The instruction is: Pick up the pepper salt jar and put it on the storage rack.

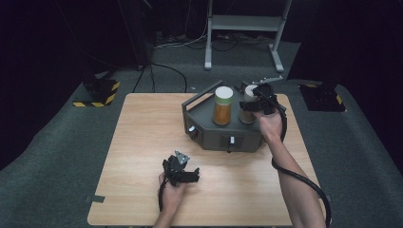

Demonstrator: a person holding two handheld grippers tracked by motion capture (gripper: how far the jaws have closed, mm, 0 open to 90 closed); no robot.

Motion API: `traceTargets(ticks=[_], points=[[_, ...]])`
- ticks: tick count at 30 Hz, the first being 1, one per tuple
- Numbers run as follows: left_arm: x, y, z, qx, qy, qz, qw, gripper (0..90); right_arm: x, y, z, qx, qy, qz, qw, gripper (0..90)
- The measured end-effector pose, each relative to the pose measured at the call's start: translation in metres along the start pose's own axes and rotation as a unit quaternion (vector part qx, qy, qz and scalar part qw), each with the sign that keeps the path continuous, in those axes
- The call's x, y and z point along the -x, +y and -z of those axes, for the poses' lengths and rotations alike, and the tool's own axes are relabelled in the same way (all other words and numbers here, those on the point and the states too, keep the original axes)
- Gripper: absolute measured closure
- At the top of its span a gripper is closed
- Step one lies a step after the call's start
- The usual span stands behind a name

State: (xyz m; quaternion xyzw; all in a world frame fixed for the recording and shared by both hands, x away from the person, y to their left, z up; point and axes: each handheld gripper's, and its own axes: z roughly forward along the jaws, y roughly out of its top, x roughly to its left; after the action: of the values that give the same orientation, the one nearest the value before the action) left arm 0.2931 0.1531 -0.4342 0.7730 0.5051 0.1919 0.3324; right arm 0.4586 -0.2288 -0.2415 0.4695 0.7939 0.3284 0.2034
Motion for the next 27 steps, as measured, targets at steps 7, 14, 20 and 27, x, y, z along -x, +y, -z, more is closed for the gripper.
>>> traceTargets(ticks=[7, 14, 20, 27], points=[[0.0001, -0.0001, -0.0001, 0.0, 0.0, 0.001, 1.0, 5.9, 0.0002, -0.0057, -0.0002, 0.01, 0.0, -0.001, 0.9999, 32.2], [0.0, 0.0001, 0.0, 0.0, 0.0, 0.0, 1.0, 5.8, 0.0007, -0.0067, -0.0003, 0.011, 0.002, 0.0, 0.9999, 31.6], [0.0, 0.0001, 0.0, 0.0, 0.0, 0.0, 1.0, 5.9, 0.0002, -0.005, 0.0004, 0.007, 0.001, 0.006, 1.0, 31.2], [0.0001, 0.0001, 0.0, 0.0, 0.0, 0.001, 1.0, 5.9, -0.0006, -0.005, -0.0038, -0.009, -0.006, 0.009, 0.9999, 21.3]])
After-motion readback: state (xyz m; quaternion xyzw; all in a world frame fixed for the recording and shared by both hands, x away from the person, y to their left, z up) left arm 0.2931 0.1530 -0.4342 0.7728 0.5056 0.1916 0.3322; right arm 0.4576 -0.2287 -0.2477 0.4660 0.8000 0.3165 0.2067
